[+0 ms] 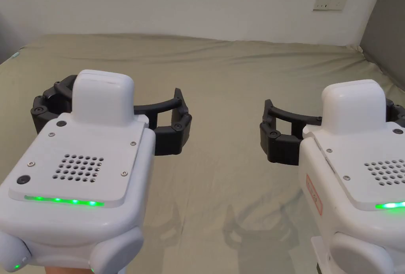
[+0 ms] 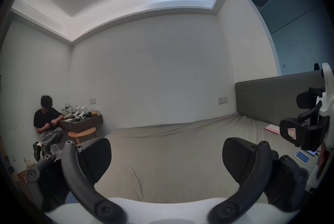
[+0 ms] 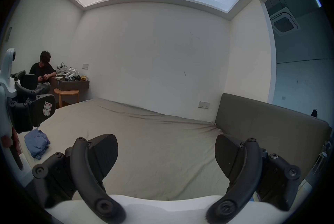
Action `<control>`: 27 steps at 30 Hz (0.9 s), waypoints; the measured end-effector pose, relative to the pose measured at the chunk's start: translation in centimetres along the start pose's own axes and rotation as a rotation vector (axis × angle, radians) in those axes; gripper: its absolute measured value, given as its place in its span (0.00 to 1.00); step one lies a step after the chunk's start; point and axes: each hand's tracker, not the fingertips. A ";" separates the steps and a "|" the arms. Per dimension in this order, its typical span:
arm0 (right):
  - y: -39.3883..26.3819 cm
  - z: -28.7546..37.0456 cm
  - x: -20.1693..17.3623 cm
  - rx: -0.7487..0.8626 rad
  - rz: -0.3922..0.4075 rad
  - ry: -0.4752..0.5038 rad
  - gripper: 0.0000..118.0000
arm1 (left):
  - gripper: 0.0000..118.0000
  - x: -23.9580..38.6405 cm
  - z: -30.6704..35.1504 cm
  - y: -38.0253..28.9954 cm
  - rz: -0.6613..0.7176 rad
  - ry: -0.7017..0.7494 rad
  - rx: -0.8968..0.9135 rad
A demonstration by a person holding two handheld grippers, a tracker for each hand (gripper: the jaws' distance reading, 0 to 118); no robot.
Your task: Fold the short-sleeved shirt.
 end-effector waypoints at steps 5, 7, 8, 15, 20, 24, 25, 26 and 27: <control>0.9 0.1 0.1 -0.067 -0.114 0.020 0.94 | 1.00 0.0 0.2 0.3 -0.014 -0.003 0.002; 1.7 0.0 -0.1 -0.137 -0.138 -0.040 0.94 | 1.00 -0.1 0.3 0.2 -0.015 -0.002 0.003; 2.1 -0.1 -0.1 -0.183 -0.134 -0.052 0.94 | 1.00 -0.1 0.3 0.2 -0.014 -0.004 0.003; 3.4 -1.1 0.0 -0.374 -0.110 -0.060 0.94 | 1.00 0.2 0.3 0.4 -0.011 -0.010 0.006; 3.1 -0.7 -0.4 -0.339 -0.089 -0.080 0.94 | 1.00 0.4 0.2 0.4 -0.019 -0.019 0.004; 2.8 -0.9 -0.4 -0.339 -0.086 -0.072 0.94 | 1.00 0.5 0.0 0.3 -0.019 -0.019 0.001; 2.7 -0.9 -0.4 -0.334 -0.088 -0.067 0.94 | 1.00 0.6 0.0 0.4 -0.018 -0.020 -0.001; 2.7 -1.0 -0.4 -0.333 -0.090 -0.066 0.94 | 1.00 0.5 0.0 0.3 -0.017 -0.021 -0.002; 2.7 -1.2 -0.6 -0.347 -0.081 -0.061 0.94 | 1.00 0.5 0.0 0.3 -0.019 -0.021 -0.002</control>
